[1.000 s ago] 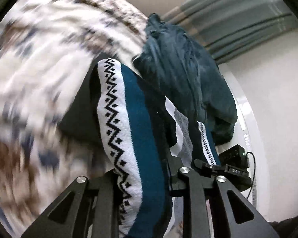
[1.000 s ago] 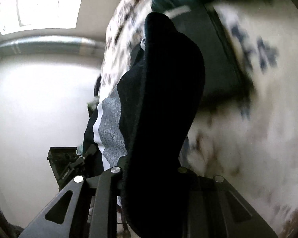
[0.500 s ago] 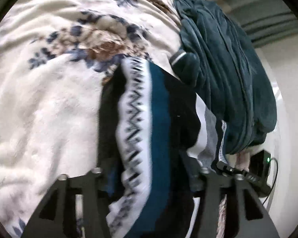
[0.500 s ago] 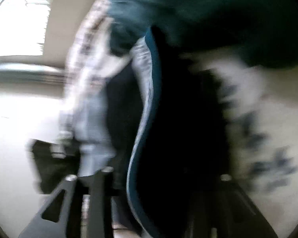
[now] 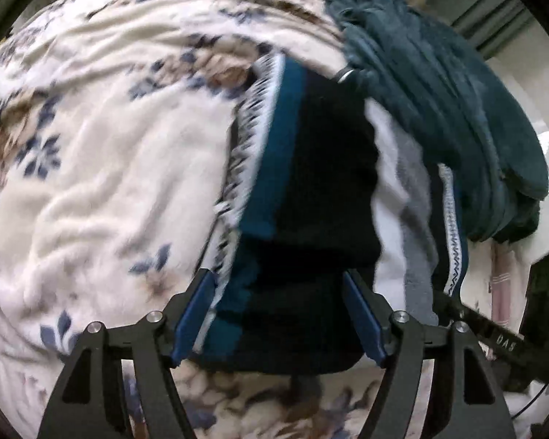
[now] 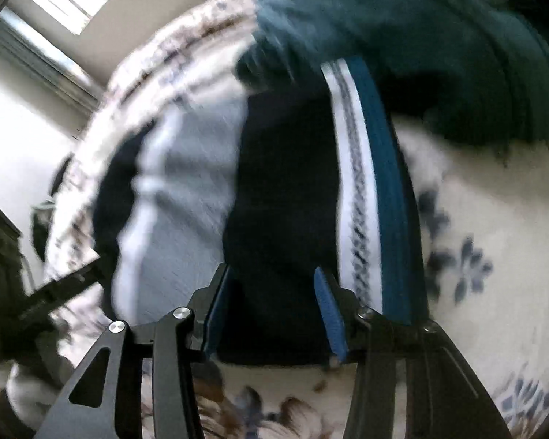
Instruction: Fold small clothes
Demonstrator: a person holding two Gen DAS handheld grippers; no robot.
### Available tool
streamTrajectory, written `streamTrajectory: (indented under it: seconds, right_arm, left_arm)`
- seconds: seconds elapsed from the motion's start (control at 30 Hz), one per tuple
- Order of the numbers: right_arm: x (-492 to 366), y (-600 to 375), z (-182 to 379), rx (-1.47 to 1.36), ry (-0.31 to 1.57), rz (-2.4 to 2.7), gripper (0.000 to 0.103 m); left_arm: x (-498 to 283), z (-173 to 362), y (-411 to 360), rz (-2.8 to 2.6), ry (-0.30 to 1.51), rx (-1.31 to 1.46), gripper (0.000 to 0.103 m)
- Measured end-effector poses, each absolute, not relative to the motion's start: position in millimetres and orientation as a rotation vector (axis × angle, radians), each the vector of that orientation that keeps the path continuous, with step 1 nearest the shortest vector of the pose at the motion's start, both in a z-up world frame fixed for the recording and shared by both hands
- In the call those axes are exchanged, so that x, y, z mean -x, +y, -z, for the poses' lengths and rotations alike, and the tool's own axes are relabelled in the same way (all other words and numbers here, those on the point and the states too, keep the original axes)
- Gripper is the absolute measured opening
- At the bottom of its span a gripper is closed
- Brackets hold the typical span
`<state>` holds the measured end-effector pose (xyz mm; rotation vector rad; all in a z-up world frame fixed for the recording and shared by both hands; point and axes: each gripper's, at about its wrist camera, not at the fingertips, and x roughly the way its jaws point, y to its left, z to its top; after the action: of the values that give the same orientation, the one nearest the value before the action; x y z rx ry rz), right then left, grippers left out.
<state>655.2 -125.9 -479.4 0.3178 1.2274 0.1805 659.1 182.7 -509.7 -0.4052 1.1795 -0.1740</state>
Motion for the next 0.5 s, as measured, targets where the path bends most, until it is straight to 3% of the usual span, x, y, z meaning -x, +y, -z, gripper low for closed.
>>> streamTrajectory:
  seconds: [0.3,0.4,0.5]
  right_arm:
    - [-622,-145,512,-0.383,1.281,-0.112,0.050]
    - [-620,-137,494,-0.308,1.252,-0.018,0.103]
    - [-609,-136,459,-0.180,1.204,0.098,0.103]
  left_arm:
    - [-635,493,194,0.117,1.164,0.356,0.070]
    - [-623,465,176,0.065,1.117,0.258,0.070]
    - [-610,437,154,0.050,1.089,0.173,0.073]
